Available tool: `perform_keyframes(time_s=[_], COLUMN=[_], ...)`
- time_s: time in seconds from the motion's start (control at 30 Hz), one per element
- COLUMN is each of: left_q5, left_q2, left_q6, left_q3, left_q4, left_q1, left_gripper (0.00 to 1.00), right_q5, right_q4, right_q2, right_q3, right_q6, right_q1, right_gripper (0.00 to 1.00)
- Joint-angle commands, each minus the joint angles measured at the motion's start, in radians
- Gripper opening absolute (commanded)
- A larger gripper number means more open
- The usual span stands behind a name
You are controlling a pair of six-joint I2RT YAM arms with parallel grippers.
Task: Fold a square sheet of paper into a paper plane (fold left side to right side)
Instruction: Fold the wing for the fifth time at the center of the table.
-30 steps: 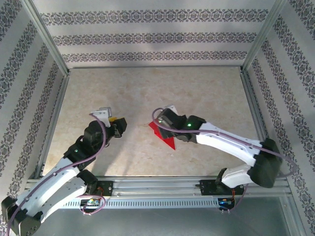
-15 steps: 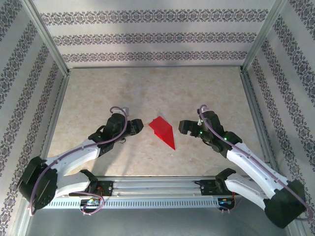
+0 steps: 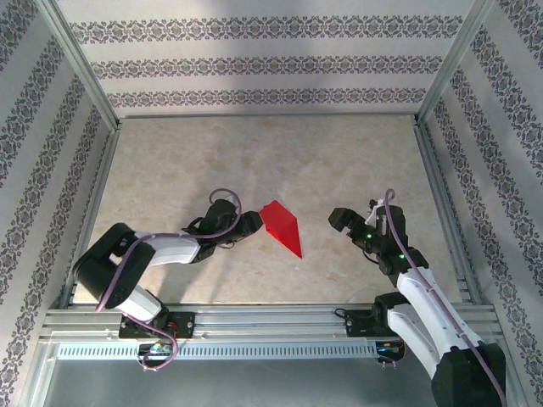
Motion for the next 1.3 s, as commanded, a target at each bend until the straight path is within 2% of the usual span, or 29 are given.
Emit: perform_keyframes(time_s=[0.0,0.13,0.33,0.5,0.67,0.87,1.07,1.27], left_q5=[0.045,0.082,0.084,0.084,0.078,0.124,0.217,0.337], left_q2=[0.074,0.172,0.244,0.240,0.191,0.090,-0.077,-0.295], left_q6=[-0.075,-0.107,-0.125,-0.109,-0.072,0.052,0.191,0.335], left_q3=[0.029,0.063,0.086,0.096,0.092,0.096,0.059,0.000], left_q4=[0.188,0.273,0.338,0.324,0.271,0.179,0.103,-0.002], left_q1=[-0.017,-0.019,-0.019,-0.019,-0.019,-0.016,0.014,0.081], left_gripper=[0.48,0.41,0.26,0.10,0.01,0.00,0.00,0.00], right_q5=[-0.045,-0.053,-0.056,-0.058,-0.067,-0.099,-0.233,-0.424], right_q4=[0.040,0.040,0.039,0.037,0.038,0.076,0.203,0.242], right_q2=[-0.007,-0.001,0.000,0.002,0.009,0.023,0.103,0.239], right_q3=[-0.010,-0.009,-0.010,-0.010,-0.009,-0.010,-0.010,0.043], right_q6=[0.012,0.007,0.004,-0.003,-0.015,-0.025,-0.025,-0.163], right_q1=[-0.007,-0.009,-0.010,-0.011,-0.014,-0.029,-0.068,-0.062], right_gripper=[0.98,0.98,0.98,0.98,0.98,0.98,0.98,0.98])
